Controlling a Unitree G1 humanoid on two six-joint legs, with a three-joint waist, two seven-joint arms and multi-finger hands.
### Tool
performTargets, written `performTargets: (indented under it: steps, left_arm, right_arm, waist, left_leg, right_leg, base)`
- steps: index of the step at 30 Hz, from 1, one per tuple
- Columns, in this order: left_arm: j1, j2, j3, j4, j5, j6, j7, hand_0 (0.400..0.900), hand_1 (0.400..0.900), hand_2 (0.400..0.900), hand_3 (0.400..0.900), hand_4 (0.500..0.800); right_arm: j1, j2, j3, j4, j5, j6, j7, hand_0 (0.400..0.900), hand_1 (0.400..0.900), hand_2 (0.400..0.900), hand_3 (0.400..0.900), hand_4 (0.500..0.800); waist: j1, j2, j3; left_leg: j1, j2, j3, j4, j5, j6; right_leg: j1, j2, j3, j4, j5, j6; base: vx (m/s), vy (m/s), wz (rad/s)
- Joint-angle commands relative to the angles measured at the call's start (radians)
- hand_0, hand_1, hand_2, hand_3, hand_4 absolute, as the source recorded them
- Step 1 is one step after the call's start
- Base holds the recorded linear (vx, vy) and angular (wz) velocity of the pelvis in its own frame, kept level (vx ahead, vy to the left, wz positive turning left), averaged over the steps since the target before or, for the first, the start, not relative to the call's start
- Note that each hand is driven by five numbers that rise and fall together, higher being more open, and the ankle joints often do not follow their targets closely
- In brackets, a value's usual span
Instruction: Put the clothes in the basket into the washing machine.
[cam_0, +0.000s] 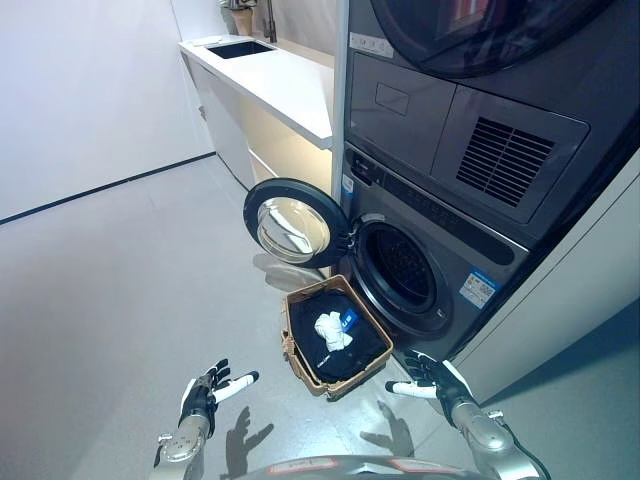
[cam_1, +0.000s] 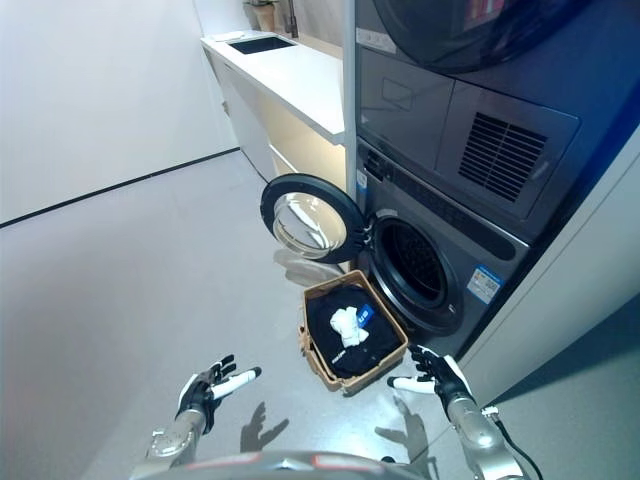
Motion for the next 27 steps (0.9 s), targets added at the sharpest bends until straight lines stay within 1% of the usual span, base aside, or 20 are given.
performTargets:
  steps: [1, 4, 8, 14, 18, 22, 25, 27]
  left_arm:
    - [-0.040, 0.062, 0.020, -0.053, 0.021, -0.059, 0.018, 0.900, 0.900, 0.900, 0.900, 0.800]
    - [-0.043, 0.056, 0.025, -0.055, -0.011, -0.064, 0.011, 0.900, 0.900, 0.900, 0.900, 0.800]
    - [-0.046, 0.059, 0.022, -0.046, -0.001, -0.061, 0.016, 0.900, 0.900, 0.900, 0.900, 0.800]
    - [-0.052, 0.065, 0.014, -0.052, 0.017, -0.061, 0.018, 0.900, 0.900, 0.900, 0.900, 0.800]
    - [-0.060, 0.069, 0.014, -0.055, 0.020, -0.064, 0.020, 0.900, 0.900, 0.900, 0.900, 0.800]
    - [-0.061, 0.073, 0.020, -0.058, 0.017, -0.066, 0.019, 0.900, 0.900, 0.900, 0.900, 0.800]
    - [-0.062, 0.078, 0.021, -0.059, 0.022, -0.062, 0.016, 0.900, 0.900, 0.900, 0.900, 0.800]
    - [-0.068, 0.084, 0.019, -0.064, 0.026, -0.059, 0.013, 0.900, 0.900, 0.900, 0.900, 0.800]
  right_arm:
    - [-0.032, 0.013, 0.003, -0.070, 0.023, -0.052, -0.010, 0.900, 0.900, 0.900, 0.900, 0.800]
    - [-0.037, 0.016, 0.004, -0.069, 0.023, -0.052, -0.009, 0.900, 0.900, 0.900, 0.900, 0.800]
    - [-0.038, 0.015, 0.004, -0.072, 0.021, -0.048, -0.008, 0.900, 0.900, 0.900, 0.900, 0.800]
    - [-0.055, 0.015, 0.002, -0.061, 0.021, -0.044, -0.008, 0.900, 0.900, 0.900, 0.900, 0.800]
    - [-0.080, 0.011, 0.006, -0.047, 0.020, -0.042, -0.008, 0.900, 0.900, 0.900, 0.900, 0.800]
    - [-0.092, 0.009, 0.004, -0.041, 0.020, -0.038, -0.004, 0.900, 0.900, 0.900, 0.900, 0.800]
    - [-0.090, 0.013, 0.000, -0.041, 0.021, -0.034, 0.000, 0.900, 0.900, 0.900, 0.900, 0.800]
    - [-0.089, 0.017, 0.000, -0.037, 0.024, -0.031, -0.001, 0.900, 0.900, 0.900, 0.900, 0.800]
  waist:
    - [0.005, -0.067, -0.054]
    - [0.005, -0.066, -0.053]
    - [0.003, -0.064, -0.047]
    - [0.005, -0.066, -0.045]
    - [0.013, -0.068, -0.038]
    - [0.017, -0.061, -0.033]
    - [0.014, -0.057, -0.030]
    - [0.009, -0.055, -0.018]
  left_leg:
    - [-0.079, -0.024, -0.030, 0.041, 0.006, -0.004]
    - [-0.080, -0.027, -0.029, 0.042, 0.005, -0.002]
    - [-0.075, -0.030, -0.027, 0.049, -0.008, 0.002]
    - [-0.091, -0.050, -0.019, 0.098, -0.037, 0.017]
    - [-0.126, -0.075, -0.011, 0.174, -0.070, 0.029]
    - [-0.143, -0.100, -0.002, 0.195, -0.084, 0.041]
    - [-0.139, -0.123, -0.001, 0.192, -0.085, 0.057]
    - [-0.130, -0.141, -0.005, 0.195, -0.088, 0.072]
  right_leg:
    - [0.000, -0.010, -0.015, 0.064, -0.018, 0.026]
    - [-0.002, -0.012, -0.014, 0.067, -0.018, 0.028]
    - [-0.002, -0.017, -0.008, 0.086, -0.027, 0.030]
    - [-0.021, -0.035, 0.010, 0.121, -0.034, 0.037]
    - [-0.040, -0.053, 0.035, 0.144, -0.033, 0.044]
    - [-0.069, -0.078, 0.052, 0.171, -0.022, 0.064]
    - [-0.106, -0.103, 0.073, 0.250, -0.010, 0.076]
    - [-0.143, -0.123, 0.091, 0.342, 0.014, 0.070]
  base:
    - [0.00, 0.000, 0.00]
    - [0.01, 0.007, 0.00]
    - [0.02, 0.037, -0.02]
    - [0.00, 0.064, -0.07]
    - [-0.02, 0.100, -0.14]
    - [-0.03, 0.157, -0.09]
    - [-0.03, 0.205, 0.03]
    - [-0.05, 0.228, 0.10]
